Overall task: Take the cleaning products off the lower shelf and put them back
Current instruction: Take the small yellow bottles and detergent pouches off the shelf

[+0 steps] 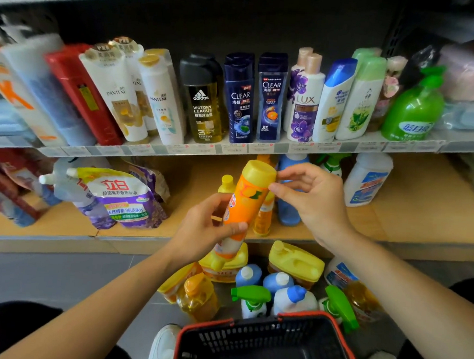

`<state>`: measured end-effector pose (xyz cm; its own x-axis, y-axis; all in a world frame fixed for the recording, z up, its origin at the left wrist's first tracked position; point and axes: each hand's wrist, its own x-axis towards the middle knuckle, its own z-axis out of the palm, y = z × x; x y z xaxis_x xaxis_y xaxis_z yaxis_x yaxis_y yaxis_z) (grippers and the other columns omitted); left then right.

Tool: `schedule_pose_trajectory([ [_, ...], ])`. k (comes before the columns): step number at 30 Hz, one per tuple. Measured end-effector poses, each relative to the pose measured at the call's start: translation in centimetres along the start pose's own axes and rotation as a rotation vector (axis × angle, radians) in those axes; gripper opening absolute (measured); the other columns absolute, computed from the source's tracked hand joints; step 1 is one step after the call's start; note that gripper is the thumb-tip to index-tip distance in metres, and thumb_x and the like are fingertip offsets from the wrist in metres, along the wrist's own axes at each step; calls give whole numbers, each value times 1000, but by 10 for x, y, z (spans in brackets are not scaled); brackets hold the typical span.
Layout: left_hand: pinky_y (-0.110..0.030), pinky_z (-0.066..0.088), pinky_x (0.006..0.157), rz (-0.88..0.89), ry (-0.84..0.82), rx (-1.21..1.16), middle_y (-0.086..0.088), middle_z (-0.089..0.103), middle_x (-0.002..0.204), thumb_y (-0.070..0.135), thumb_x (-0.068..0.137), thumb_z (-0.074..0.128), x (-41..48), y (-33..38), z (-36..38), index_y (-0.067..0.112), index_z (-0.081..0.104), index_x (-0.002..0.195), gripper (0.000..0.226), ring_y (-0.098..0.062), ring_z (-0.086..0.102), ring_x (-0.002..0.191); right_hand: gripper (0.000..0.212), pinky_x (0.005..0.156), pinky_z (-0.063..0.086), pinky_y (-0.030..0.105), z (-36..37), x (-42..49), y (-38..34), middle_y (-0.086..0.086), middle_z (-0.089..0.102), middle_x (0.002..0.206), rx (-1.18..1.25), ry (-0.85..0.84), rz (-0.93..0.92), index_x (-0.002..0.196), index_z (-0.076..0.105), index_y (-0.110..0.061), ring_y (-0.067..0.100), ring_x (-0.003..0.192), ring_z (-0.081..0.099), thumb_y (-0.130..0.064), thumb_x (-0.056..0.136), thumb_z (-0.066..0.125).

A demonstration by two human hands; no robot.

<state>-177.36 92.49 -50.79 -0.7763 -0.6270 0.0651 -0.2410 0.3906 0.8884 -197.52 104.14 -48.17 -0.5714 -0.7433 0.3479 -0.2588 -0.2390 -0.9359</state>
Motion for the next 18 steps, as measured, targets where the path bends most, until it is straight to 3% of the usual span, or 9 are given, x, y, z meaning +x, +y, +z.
schedule_pose_trajectory([
  [2, -35, 60, 88, -16, 23, -66, 8, 68, 120, 39, 80, 75, 0, 1, 1, 23, 55, 131, 57, -9, 66, 109, 12, 73, 59, 30, 2, 0, 4, 7, 74, 84, -63, 10, 11, 90, 71, -10, 21, 78, 71, -7, 82, 79],
  [4, -31, 60, 86, -33, 73, -159, 3, 69, 119, 35, 81, 73, 1, 3, 2, 19, 55, 127, 52, -12, 68, 108, 12, 77, 58, 30, 3, -1, 11, 7, 73, 89, -146, -98, 88, 97, 71, -8, 22, 84, 70, -8, 86, 76],
  [8, -38, 61, 88, -121, 200, -398, -10, 71, 119, 26, 89, 68, 5, 10, -1, 10, 56, 125, 40, -24, 70, 109, 51, 95, 55, 37, 9, -13, 31, 6, 67, 118, -281, -529, 361, 127, 61, -12, 21, 108, 66, -16, 81, 81],
  [10, -38, 61, 85, -164, 229, -531, -10, 72, 120, 25, 94, 63, 7, 11, -4, 8, 55, 128, 39, -24, 71, 109, 57, 97, 54, 37, 16, -24, 39, 1, 68, 120, -214, -662, 389, 130, 57, -17, 16, 109, 66, -12, 79, 82],
  [14, -35, 62, 83, -196, 222, -766, -7, 73, 120, 30, 98, 59, 9, 8, -10, 10, 56, 126, 35, -22, 71, 110, 51, 76, 60, 31, 26, -31, 44, 9, 74, 111, -23, -537, 390, 133, 54, -7, 20, 96, 73, -4, 86, 75],
  [18, -32, 62, 74, -325, 233, -804, -7, 75, 116, 37, 97, 61, 8, -3, -16, 15, 58, 122, 33, -24, 74, 103, 45, 69, 61, 36, 26, -28, 40, 9, 73, 110, -37, -393, 293, 128, 57, -22, 24, 84, 76, -9, 87, 74],
])
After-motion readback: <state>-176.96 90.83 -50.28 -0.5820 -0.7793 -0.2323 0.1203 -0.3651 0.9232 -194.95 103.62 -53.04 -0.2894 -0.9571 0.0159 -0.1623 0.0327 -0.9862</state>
